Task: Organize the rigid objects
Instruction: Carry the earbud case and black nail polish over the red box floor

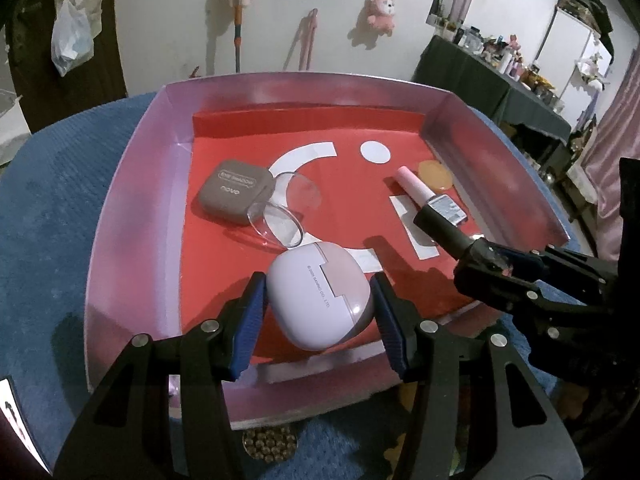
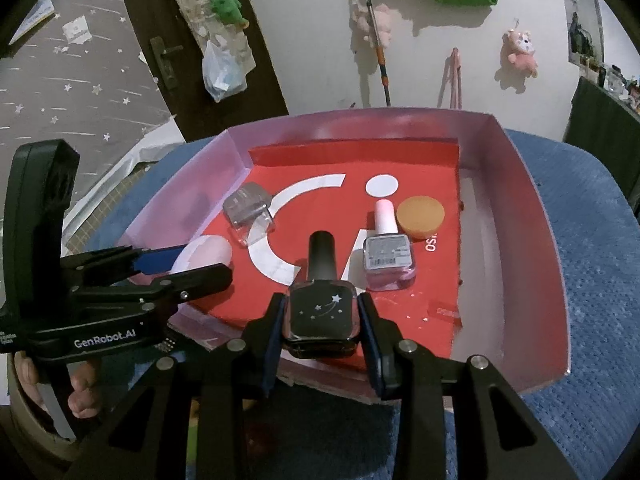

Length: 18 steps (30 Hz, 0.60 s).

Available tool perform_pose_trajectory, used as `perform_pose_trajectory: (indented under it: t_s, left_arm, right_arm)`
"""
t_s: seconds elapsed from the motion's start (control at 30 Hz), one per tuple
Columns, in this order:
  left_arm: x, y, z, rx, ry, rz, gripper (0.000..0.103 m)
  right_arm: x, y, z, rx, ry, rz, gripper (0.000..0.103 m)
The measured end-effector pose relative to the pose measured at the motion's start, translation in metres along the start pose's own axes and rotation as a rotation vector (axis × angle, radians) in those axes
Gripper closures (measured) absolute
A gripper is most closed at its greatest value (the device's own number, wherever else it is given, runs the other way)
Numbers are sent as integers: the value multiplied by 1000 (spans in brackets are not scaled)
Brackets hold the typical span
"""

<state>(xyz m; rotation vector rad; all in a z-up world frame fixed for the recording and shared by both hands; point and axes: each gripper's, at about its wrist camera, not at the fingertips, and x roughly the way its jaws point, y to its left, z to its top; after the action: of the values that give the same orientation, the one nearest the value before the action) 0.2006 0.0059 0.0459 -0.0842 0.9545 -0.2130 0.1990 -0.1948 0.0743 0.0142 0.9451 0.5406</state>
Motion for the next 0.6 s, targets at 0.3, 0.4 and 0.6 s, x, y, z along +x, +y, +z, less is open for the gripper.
perform_pose_trajectory:
  t_s: [0.3, 0.4, 0.6]
  left_arm:
    - [19, 7, 9, -29, 36, 10, 53]
    - [24, 9, 12, -38, 38, 20, 53]
    - [30, 17, 18, -60, 36, 26, 53]
  right_arm:
    - [21, -1, 5, 5, 63, -17, 65]
    - [26, -2, 8, 13, 70, -19, 65]
    - [33, -6, 11, 36, 73, -15, 65]
